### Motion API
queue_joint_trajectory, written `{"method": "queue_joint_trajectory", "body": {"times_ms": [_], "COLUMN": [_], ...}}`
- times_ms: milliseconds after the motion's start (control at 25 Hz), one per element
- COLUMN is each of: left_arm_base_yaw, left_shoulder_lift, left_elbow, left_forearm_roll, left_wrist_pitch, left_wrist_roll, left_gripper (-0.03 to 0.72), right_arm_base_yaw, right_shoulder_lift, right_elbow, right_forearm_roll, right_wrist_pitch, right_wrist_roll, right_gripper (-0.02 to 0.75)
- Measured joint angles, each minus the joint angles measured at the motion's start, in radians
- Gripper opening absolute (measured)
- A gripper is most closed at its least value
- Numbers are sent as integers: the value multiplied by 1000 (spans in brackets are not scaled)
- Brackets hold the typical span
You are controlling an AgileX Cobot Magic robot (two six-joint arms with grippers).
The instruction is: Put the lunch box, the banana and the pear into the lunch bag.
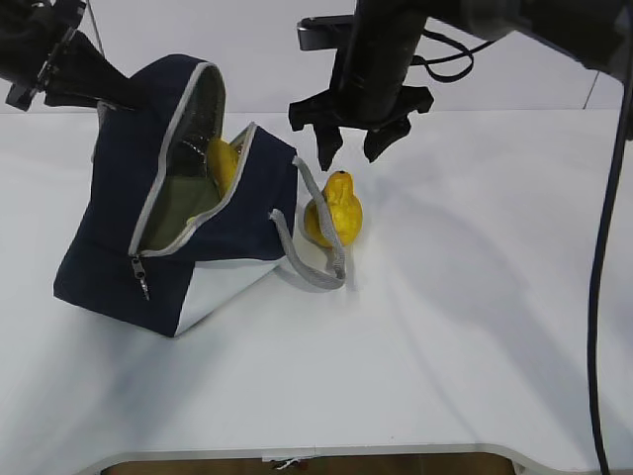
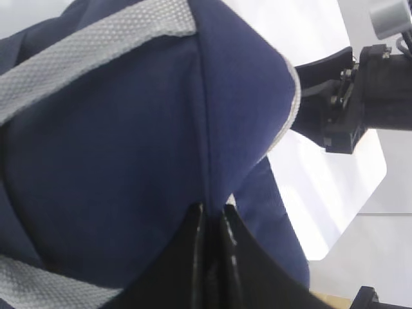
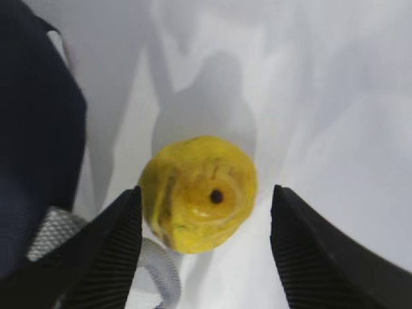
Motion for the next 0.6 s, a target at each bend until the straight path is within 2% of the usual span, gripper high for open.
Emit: {"method": "queue_joint_trajectory", "body": {"times_ms": [600], "left_arm_base_yaw": [0], "left_shoulder_lift": [0], "left_elbow": [0], "left_forearm_roll": [4], "left_wrist_pitch": [0], "left_wrist_roll": [0], "left_gripper": [0], "right_arm_base_yaw": [-2], "right_shoulder_lift": [71], "right_elbow": [0], "right_forearm_roll": [50], "right_wrist_pitch": [-2], "right_wrist_roll": [3], "right_gripper": [501]}}
